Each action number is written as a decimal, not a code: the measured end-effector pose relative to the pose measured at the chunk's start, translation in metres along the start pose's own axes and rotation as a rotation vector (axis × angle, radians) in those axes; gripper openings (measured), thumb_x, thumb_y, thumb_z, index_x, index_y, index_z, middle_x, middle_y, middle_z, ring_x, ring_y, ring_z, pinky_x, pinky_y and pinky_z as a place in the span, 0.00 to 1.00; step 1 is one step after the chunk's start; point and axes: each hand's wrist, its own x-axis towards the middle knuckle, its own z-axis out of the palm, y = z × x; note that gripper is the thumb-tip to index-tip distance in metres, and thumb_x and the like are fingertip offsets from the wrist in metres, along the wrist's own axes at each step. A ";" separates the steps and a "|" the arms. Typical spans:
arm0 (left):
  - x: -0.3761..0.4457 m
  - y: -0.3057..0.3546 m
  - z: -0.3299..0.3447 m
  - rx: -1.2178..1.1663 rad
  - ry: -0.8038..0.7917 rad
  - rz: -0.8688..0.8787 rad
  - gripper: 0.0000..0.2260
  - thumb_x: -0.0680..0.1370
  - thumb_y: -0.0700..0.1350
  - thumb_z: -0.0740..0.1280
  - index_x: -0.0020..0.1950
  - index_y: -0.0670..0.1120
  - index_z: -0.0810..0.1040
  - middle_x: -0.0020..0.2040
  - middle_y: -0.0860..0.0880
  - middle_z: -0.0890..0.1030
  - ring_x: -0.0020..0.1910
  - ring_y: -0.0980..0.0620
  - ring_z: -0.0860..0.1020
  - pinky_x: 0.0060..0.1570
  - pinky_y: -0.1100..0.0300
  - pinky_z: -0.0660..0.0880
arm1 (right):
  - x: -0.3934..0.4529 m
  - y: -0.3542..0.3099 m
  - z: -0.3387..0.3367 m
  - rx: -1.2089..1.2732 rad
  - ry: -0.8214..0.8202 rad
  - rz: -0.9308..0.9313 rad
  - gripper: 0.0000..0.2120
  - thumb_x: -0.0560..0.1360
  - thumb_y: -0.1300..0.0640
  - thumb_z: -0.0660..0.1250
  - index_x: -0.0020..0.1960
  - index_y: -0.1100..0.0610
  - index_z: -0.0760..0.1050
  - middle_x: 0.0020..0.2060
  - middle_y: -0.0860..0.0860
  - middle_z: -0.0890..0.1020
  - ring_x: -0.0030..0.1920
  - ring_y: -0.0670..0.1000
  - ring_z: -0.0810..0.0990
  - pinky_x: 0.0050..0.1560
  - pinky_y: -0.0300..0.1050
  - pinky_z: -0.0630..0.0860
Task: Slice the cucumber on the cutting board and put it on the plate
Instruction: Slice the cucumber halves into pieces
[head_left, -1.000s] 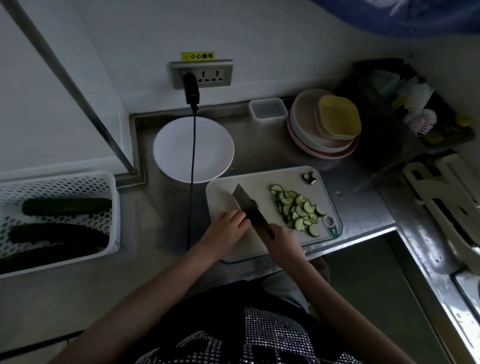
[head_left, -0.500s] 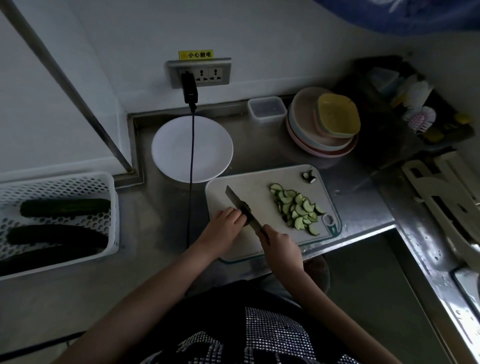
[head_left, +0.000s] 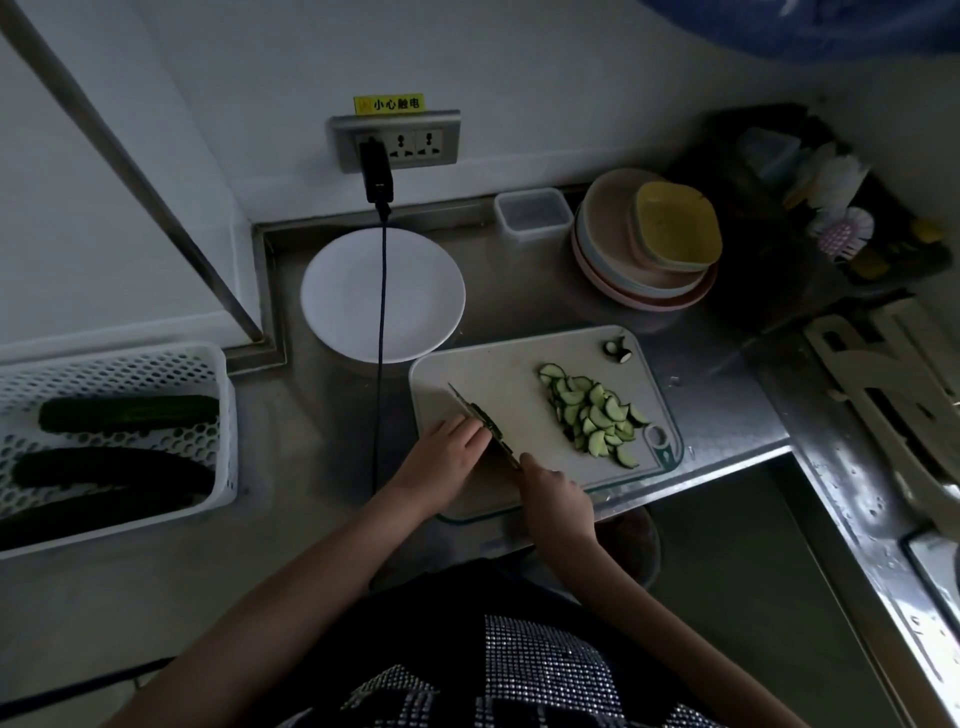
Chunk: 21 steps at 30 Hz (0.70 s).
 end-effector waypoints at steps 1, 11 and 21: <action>0.000 0.000 0.000 0.004 0.000 0.002 0.17 0.61 0.35 0.76 0.48 0.40 0.78 0.46 0.44 0.78 0.46 0.46 0.70 0.41 0.55 0.76 | 0.001 0.000 0.000 0.011 0.007 0.006 0.08 0.82 0.57 0.54 0.60 0.55 0.65 0.50 0.59 0.81 0.50 0.61 0.80 0.43 0.50 0.74; 0.001 0.004 -0.009 0.078 0.172 0.179 0.22 0.76 0.49 0.61 0.66 0.39 0.72 0.62 0.42 0.75 0.60 0.44 0.71 0.62 0.50 0.67 | -0.003 0.024 -0.021 -0.104 0.244 0.081 0.08 0.81 0.53 0.57 0.59 0.50 0.64 0.47 0.52 0.82 0.46 0.56 0.82 0.36 0.46 0.71; 0.035 0.016 -0.022 -0.081 -0.060 0.161 0.28 0.73 0.59 0.59 0.63 0.39 0.76 0.59 0.43 0.78 0.61 0.46 0.73 0.69 0.50 0.57 | -0.009 0.052 -0.024 -0.234 0.222 0.053 0.17 0.79 0.60 0.58 0.65 0.49 0.61 0.51 0.51 0.81 0.49 0.55 0.82 0.39 0.46 0.74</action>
